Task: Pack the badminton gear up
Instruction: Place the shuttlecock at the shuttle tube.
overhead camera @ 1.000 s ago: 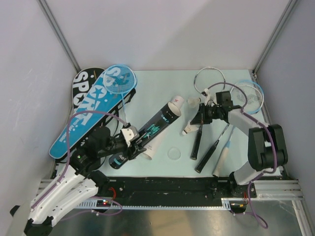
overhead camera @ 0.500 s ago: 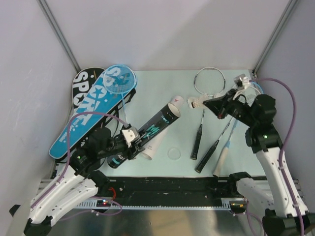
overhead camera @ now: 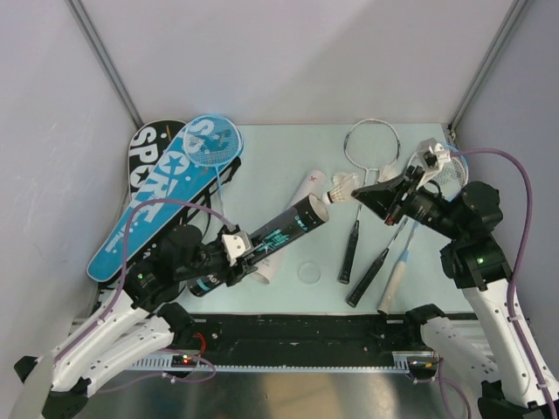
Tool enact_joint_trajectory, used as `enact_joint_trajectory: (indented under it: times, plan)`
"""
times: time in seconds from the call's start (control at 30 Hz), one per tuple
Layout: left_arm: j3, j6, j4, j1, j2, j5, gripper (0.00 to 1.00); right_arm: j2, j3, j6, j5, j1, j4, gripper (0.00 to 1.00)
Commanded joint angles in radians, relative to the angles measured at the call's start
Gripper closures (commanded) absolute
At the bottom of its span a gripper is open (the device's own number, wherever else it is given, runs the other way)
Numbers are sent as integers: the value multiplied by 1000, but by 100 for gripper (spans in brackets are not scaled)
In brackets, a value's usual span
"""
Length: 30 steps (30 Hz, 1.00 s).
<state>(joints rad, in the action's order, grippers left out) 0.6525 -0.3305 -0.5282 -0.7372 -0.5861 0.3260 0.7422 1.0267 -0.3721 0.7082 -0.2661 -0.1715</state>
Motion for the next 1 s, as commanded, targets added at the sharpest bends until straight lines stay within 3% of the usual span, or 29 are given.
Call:
enact_joint_trajectory:
  times: [0.0, 0.17, 0.5, 0.97]
  plan:
    - [72, -49, 35, -9, -9, 7, 64, 5, 32, 3, 10, -88, 3, 100]
    - [77, -75, 35, -11, -21, 30, 64, 29, 16, -7, 39, -170, 9, 100]
    - [87, -133, 37, -14, -7, 107, 64, 46, -61, -72, 109, -207, 71, 100]
    - [109, -127, 43, -14, -30, 56, 64, 50, -124, -88, -7, -368, 121, 100]
